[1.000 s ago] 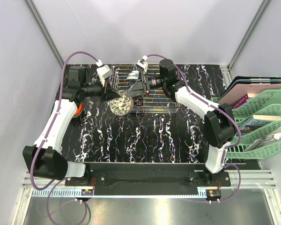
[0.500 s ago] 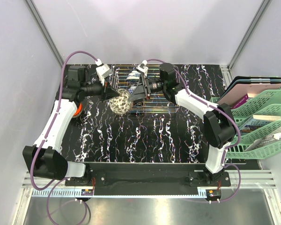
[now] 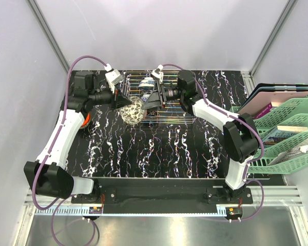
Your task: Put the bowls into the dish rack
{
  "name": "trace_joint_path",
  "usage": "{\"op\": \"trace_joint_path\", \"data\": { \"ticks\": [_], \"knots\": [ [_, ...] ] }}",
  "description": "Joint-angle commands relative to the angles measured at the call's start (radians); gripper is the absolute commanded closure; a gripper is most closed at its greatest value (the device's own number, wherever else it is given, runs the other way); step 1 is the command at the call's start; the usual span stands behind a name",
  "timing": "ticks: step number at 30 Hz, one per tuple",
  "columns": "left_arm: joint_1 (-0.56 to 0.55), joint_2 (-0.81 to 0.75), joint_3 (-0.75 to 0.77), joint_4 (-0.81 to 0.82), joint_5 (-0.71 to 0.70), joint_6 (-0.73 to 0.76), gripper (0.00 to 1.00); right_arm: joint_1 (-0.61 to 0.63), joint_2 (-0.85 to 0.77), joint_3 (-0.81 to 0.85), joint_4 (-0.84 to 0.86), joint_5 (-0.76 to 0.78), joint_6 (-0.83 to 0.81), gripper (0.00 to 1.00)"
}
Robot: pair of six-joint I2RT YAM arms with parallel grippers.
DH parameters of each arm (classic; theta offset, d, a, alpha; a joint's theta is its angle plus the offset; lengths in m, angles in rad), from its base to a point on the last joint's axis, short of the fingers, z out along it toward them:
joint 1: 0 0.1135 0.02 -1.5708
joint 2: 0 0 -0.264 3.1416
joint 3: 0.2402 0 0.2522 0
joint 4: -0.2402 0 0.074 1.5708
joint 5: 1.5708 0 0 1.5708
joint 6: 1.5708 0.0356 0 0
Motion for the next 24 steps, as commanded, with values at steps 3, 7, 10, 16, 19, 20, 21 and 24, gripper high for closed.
{"op": "trace_joint_path", "data": {
  "ticks": [3, 7, 10, 16, 19, 20, 21, 24],
  "knots": [
    [-0.009, -0.028, 0.022, 0.093, -0.002, -0.014, 1.0, 0.006, -0.051, -0.007, 0.139, -0.035, 0.072, 0.18],
    [-0.014, -0.028, 0.02, 0.096, -0.008, -0.018, 1.0, 0.013, -0.043, -0.01, 0.163, -0.032, 0.098, 0.21],
    [-0.015, -0.031, 0.019, 0.099, -0.009, -0.021, 1.0, 0.016, -0.036, -0.036, 0.27, -0.009, 0.159, 0.22],
    [-0.02, -0.037, 0.005, 0.111, -0.017, -0.03, 1.0, 0.021, -0.014, -0.044, 0.357, 0.022, 0.224, 0.32],
    [-0.021, -0.039, 0.002, 0.114, -0.024, -0.03, 1.0, 0.027, -0.003, -0.04, 0.357, 0.024, 0.225, 0.39],
    [-0.021, -0.039, 0.002, 0.114, -0.023, -0.032, 1.0, 0.033, 0.0, -0.041, 0.357, 0.027, 0.224, 0.47],
    [-0.021, -0.039, 0.002, 0.116, -0.026, -0.032, 1.0, 0.035, 0.0, -0.044, 0.357, 0.028, 0.222, 0.52],
    [-0.021, -0.037, 0.002, 0.117, -0.038, -0.034, 0.97, 0.041, 0.004, -0.047, 0.355, 0.034, 0.219, 0.71]
  ]
}}
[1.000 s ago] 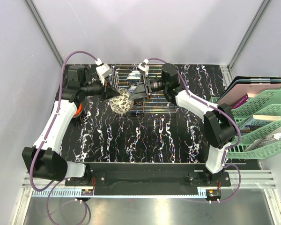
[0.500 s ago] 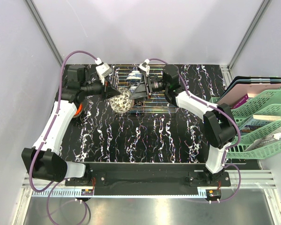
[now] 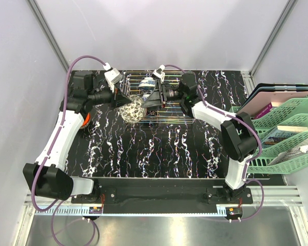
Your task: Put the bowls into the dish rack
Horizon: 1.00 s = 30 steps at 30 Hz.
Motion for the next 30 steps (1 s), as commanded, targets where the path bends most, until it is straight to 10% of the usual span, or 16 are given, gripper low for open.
{"op": "trace_joint_path", "data": {
  "ticks": [1, 8, 30],
  "knots": [
    [-0.013, -0.022, 0.002, 0.093, -0.012, -0.009, 0.81, 0.043, -0.012, 0.012, 0.099, 0.005, 0.024, 0.75],
    [-0.013, -0.022, -0.001, 0.094, -0.029, -0.006, 0.48, 0.046, -0.012, 0.01, 0.057, 0.013, -0.006, 1.0],
    [0.022, -0.059, -0.019, 0.022, -0.118, 0.045, 0.48, -0.006, -0.037, 0.053, -0.344, 0.074, -0.324, 1.0]
  ]
}}
